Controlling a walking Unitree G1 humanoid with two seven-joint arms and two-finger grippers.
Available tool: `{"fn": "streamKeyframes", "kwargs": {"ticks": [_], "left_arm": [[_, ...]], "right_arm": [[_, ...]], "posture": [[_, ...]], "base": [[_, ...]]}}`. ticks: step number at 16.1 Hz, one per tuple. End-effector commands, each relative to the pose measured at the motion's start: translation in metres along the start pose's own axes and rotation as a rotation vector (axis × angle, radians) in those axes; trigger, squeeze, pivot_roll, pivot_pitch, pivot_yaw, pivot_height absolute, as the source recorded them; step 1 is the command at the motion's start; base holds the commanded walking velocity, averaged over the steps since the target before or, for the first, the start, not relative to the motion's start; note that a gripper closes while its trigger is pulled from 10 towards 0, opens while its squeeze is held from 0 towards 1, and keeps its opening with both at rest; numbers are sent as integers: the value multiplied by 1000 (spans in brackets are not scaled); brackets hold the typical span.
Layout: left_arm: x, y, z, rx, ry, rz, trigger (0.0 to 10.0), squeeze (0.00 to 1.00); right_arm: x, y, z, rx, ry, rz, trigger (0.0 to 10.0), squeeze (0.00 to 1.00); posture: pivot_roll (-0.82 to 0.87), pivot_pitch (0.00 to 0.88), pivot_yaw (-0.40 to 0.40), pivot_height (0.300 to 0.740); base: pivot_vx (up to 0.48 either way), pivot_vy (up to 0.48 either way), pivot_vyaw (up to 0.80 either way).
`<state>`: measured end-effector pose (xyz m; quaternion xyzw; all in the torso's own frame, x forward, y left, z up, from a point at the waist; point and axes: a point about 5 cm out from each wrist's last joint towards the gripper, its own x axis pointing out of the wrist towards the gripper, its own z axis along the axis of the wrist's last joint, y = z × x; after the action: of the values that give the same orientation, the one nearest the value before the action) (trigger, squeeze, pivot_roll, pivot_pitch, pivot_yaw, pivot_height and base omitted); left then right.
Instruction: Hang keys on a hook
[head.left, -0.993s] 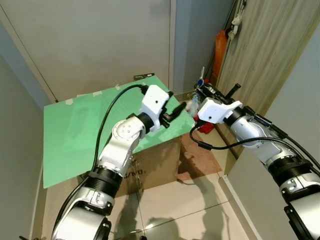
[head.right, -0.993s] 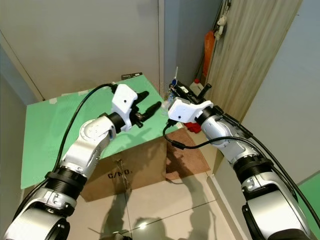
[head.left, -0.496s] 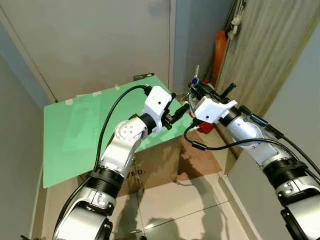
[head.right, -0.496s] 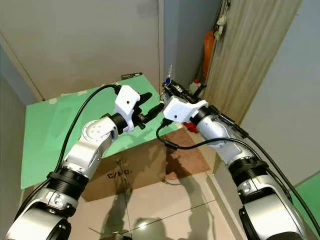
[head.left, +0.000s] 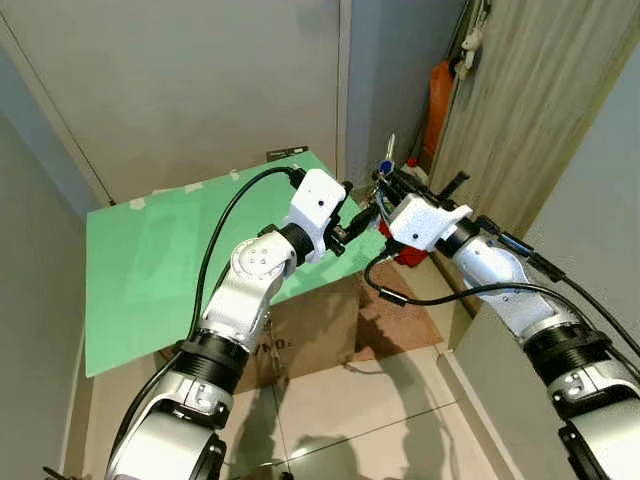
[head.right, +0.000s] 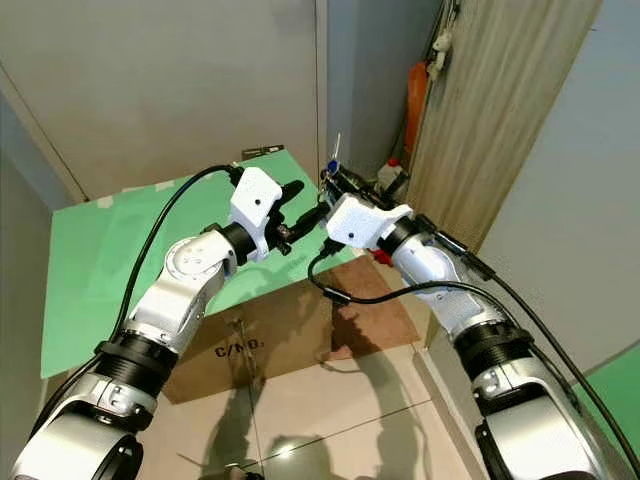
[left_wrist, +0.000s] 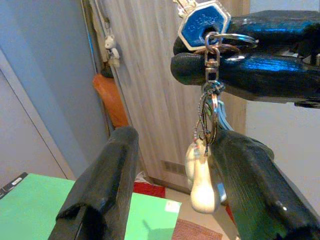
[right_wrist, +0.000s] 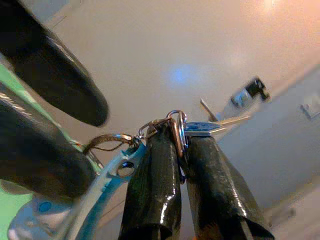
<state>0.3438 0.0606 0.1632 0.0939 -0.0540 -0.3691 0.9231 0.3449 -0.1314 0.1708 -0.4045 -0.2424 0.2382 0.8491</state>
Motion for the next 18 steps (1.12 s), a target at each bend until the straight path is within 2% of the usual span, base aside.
{"fn": "streamKeyframes", "kwargs": {"ticks": [1,3,4,5,6,8,10,12,15,18], "left_arm": [[1,4,7,19,-15,15,10000,0],[-2,7,6,22,-12,43,10000,0],[-5,10,4,22,-8,82,10000,0],[-6,10,5,23,-9,87,10000,0],[-12,13,5,12,-21,136,10000,0],[-18,13,4,-2,-30,166,10000,0],[-23,9,5,-54,-48,171,10000,0],[-25,7,6,-77,-58,167,10000,0],[-26,7,6,-62,-41,164,10000,0],[-25,8,6,-51,-35,164,10000,0]], "right_arm": [[0,-2,-1,37,18,-22,0,0],[-2,3,-7,66,59,-11,0,0],[-3,6,-14,140,127,-27,0,0],[-3,7,-17,158,147,-29,0,0],[-5,11,-25,292,226,-76,0,0],[-8,20,-28,394,264,-84,0,0],[-9,29,-28,475,281,-89,0,0],[-9,35,-26,522,290,-77,0,0],[-11,36,-27,552,302,-77,0,0],[-13,38,-28,573,313,-77,0,0]], "posture": [[-63,0,67,740],[-62,0,68,740],[-56,0,66,740],[-56,0,66,740],[-52,0,65,740],[-50,0,64,740],[-44,0,61,740],[-41,0,59,740],[-39,0,58,740],[-47,0,62,740]], "base": [[0,0,0],[0,0,0],[0,0,0],[0,0,0],[0,0,0],[0,0,0],[0,0,0],[0,450,-269],[0,455,-748],[0,0,-765]]}}
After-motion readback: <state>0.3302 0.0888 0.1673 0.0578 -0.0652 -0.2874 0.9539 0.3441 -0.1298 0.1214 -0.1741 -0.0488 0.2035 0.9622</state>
